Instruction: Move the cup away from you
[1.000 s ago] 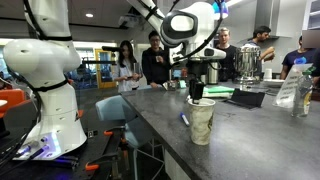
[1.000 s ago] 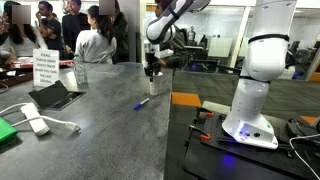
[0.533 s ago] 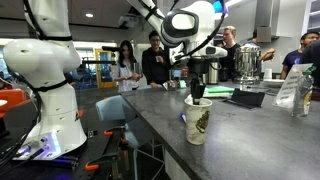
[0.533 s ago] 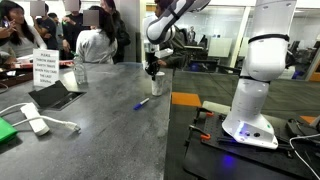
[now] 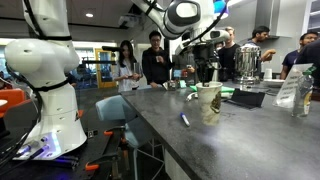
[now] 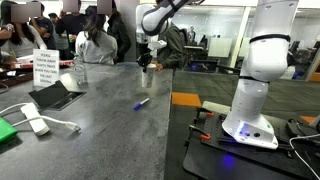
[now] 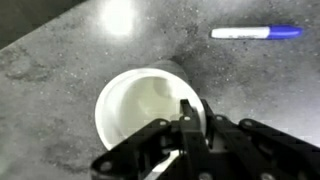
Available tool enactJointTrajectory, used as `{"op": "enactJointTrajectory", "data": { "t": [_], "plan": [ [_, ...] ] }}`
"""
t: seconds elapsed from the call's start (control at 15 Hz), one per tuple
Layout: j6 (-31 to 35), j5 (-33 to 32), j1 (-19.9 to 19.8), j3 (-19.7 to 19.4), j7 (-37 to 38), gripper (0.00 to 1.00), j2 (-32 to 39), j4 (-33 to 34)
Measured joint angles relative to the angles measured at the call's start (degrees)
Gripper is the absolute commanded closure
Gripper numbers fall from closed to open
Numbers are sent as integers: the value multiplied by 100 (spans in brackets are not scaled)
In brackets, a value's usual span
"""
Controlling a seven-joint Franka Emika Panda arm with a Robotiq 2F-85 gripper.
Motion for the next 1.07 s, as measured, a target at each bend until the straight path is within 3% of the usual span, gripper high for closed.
{"op": "enactJointTrajectory", "data": {
  "t": [0.27, 0.6, 1.07],
  "plan": [
    [0, -43, 306, 195, 96, 97, 236, 469],
    [-1, -97, 637, 310, 95, 97, 1021, 1062],
    [-79, -317, 805, 312, 79, 97, 1848, 1802]
  ]
}}
